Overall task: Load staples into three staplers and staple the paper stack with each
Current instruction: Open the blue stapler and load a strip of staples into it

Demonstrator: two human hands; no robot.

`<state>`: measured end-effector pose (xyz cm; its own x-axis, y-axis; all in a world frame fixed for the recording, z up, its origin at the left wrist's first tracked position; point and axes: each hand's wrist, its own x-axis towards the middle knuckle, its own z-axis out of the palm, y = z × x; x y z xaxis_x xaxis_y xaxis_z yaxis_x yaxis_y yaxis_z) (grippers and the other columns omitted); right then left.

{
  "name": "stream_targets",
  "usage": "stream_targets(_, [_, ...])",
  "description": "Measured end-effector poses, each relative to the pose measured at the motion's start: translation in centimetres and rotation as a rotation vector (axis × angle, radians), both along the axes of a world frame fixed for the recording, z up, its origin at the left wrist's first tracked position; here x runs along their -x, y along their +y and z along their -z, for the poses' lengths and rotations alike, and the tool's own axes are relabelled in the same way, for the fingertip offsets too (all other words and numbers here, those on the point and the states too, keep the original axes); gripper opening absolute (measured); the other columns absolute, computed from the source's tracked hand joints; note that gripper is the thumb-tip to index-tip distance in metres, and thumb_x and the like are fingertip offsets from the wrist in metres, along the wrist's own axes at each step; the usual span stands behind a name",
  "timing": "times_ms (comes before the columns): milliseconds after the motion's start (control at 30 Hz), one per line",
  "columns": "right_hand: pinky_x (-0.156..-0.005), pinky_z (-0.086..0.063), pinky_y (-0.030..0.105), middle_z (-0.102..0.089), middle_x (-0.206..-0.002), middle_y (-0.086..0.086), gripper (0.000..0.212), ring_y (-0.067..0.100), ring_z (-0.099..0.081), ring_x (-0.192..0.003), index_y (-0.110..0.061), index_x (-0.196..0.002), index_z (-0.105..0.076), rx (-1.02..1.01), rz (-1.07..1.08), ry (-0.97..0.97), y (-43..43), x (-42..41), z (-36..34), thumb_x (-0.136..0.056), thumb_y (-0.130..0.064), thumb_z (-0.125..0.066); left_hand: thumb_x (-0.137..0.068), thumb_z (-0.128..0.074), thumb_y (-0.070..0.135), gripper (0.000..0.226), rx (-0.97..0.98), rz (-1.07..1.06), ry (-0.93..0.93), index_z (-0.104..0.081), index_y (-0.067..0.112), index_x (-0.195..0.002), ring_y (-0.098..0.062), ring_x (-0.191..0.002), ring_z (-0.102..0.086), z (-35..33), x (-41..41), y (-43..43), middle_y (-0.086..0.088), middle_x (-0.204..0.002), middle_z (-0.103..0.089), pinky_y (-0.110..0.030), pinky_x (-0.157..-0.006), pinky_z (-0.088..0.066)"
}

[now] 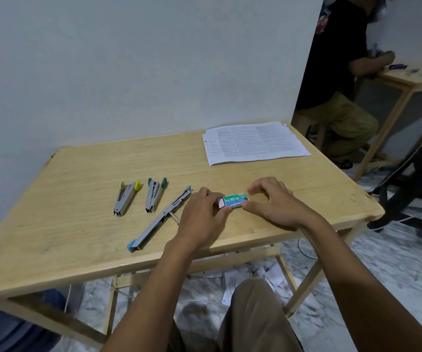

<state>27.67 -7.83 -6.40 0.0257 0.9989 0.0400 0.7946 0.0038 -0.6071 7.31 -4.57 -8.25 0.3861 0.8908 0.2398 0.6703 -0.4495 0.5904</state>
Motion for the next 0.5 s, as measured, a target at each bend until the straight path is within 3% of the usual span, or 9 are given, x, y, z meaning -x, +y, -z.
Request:
stream_targets(67, [-0.109,-0.021,0.037,-0.039,-0.135,-0.016,0.047,0.008,-0.030,-0.131,-0.045,-0.129,-0.049,-0.005,-0.035,-0.058,0.2,0.3,-0.1,-0.086,-0.058,-0.062,-0.093,-0.058,0.043,0.035,0.005,0.000,-0.019,-0.064,0.023,-0.122,-0.015,-0.093,-0.047,0.0,0.0,0.0,0.005,-0.095,-0.053,-0.032,-0.076,-0.043])
stream_targets(167, [-0.106,-0.016,0.034,-0.040,-0.141,-0.014,0.043,0.011,-0.027,-0.134,-0.046,-0.128,-0.054,0.000,-0.105,-0.187,0.9,0.4,-0.1,-0.088,-0.060,-0.057,-0.091,-0.061,0.043,0.035,0.020,-0.008,-0.065,-0.067,0.024,-0.119,-0.016,-0.092,-0.049,-0.1,0.1,-0.1,0.003,-0.091,-0.057,-0.036,-0.076,-0.048])
stream_targets(333, [-0.103,-0.015,0.031,-0.040,-0.140,-0.015,0.041,0.011,-0.026,-0.133,-0.045,-0.127,-0.055,0.049,-0.113,-0.187,0.9,-1.1,-0.3,-0.088,-0.060,-0.057,-0.090,-0.063,0.041,0.031,0.049,-0.009,-0.096,-0.070,0.023,-0.115,-0.018,-0.091,-0.051,0.0,0.2,0.1,0.002,-0.088,-0.058,-0.042,-0.079,-0.050])
stream_targets(500, [-0.106,-0.018,0.035,-0.039,-0.142,-0.013,0.039,0.012,-0.026,-0.135,-0.049,-0.125,-0.053,0.102,-0.106,-0.214,0.9,-2.2,-0.9,-0.088,-0.060,-0.058,-0.091,-0.063,0.041,0.030,0.039,-0.014,-0.079,-0.069,0.023,-0.114,-0.016,-0.089,-0.048,-0.1,0.1,0.0,0.002,-0.087,-0.056,-0.038,-0.078,-0.048])
